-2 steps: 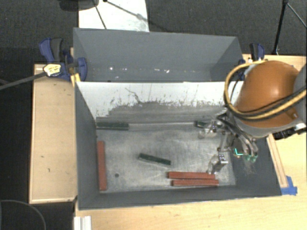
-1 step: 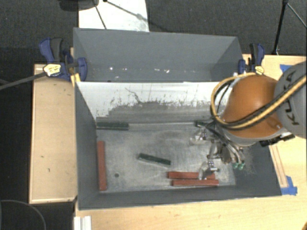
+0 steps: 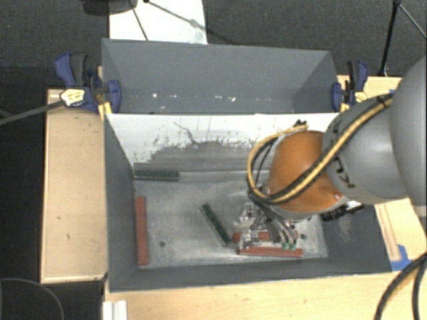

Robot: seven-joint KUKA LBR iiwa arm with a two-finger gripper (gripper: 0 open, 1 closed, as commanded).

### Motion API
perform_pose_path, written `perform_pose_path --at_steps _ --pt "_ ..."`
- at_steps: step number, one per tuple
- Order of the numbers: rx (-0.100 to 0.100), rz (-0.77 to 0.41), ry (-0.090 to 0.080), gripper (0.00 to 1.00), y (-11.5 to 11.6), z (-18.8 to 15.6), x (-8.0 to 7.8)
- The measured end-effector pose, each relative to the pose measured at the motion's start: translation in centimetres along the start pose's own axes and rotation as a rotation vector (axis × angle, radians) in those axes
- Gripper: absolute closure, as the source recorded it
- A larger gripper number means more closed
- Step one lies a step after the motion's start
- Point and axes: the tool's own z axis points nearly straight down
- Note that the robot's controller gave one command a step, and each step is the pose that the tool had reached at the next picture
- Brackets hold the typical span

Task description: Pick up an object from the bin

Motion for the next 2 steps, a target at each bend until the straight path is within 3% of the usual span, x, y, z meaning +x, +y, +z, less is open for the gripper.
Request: perform_pose_path --at_steps 1,2 --pt "0.000 0.000 0.000 1.00 0.0 0.0 0.0" --pt "0.001 -0.015 -0.001 1.00 0.2 -11.7 0.3"
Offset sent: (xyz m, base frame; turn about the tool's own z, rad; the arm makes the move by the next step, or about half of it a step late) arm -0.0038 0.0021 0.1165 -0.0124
